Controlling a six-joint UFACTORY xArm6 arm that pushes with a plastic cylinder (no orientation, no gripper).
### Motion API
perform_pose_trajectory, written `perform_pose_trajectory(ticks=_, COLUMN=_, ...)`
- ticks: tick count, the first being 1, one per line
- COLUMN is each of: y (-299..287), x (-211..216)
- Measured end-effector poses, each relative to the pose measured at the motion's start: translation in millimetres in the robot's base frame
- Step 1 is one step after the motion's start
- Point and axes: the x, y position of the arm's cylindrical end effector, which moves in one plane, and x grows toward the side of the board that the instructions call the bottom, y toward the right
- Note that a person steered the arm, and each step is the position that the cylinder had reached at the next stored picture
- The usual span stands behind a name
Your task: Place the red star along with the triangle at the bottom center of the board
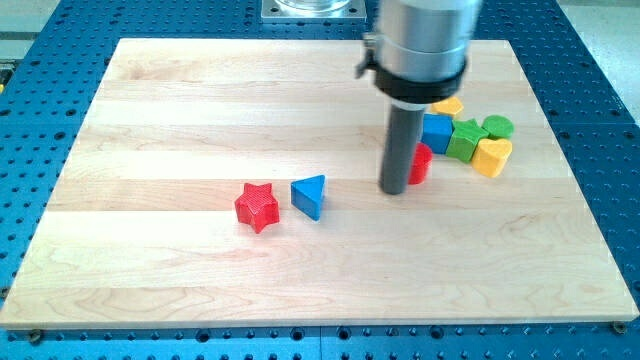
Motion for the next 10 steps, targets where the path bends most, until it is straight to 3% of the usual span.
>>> perform_pose_trajectory(ticks=1, y=-15, x=1)
perform_pose_trajectory(ticks=2, y=-90, x=4)
perform_pose_trajectory(ticks=3, y=-143, x=73)
perform_pose_trajectory(ticks=4, y=-134, x=62)
perform_pose_trajectory(ticks=5, y=-169, x=26)
perform_pose_trajectory(ticks=7, y=-245, x=7)
perform_pose_trajectory(ticks=8, y=-291, x=31)
perform_pose_trajectory(ticks=9, y=-215, x=57)
perform_pose_trajectory(ticks=10, y=-223, x=44)
